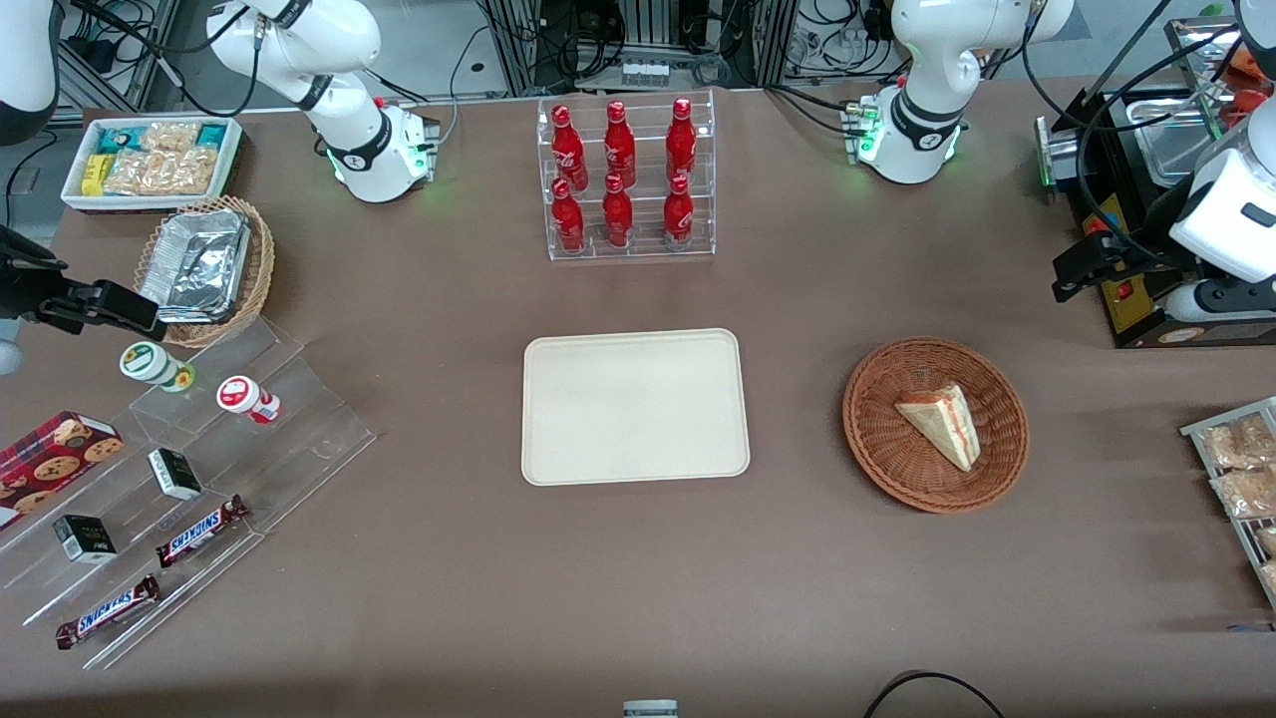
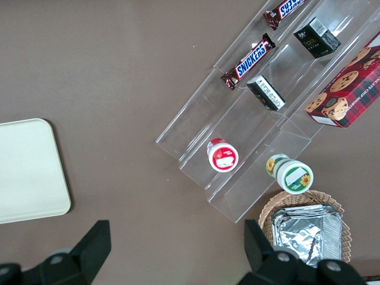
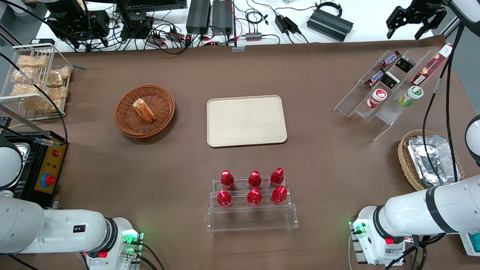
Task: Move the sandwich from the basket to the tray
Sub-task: 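Move the left gripper over the wicker basket toward the sandwich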
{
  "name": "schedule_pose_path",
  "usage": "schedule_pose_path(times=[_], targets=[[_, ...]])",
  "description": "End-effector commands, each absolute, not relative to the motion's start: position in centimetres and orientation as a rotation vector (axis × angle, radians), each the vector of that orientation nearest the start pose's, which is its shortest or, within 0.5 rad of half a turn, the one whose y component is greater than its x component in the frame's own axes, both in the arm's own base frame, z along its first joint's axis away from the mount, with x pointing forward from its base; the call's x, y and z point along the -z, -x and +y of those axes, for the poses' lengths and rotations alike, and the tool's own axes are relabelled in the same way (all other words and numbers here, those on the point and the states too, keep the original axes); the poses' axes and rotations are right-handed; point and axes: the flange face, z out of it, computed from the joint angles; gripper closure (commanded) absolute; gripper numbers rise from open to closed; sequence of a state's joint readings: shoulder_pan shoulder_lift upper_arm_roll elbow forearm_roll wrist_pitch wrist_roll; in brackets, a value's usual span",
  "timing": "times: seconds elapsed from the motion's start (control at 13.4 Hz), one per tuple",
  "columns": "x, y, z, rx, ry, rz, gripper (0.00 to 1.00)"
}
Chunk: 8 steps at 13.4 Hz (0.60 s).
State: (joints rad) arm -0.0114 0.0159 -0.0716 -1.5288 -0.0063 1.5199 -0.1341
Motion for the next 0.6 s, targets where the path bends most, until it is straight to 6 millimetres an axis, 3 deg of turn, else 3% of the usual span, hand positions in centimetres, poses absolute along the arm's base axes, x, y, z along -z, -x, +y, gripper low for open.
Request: schedule_pose_path(times=[0.0,0.37,0.52], targets=[[-63.4,-55.1,-4.3,-0.057,3.148,-0.093,0.00],[-61.9,-56.0,-4.4,-0.080,3.103,-0.083,0.00],[-59.8,-56.6,-5.0,-0.131,3.098,-0.079,0.00]])
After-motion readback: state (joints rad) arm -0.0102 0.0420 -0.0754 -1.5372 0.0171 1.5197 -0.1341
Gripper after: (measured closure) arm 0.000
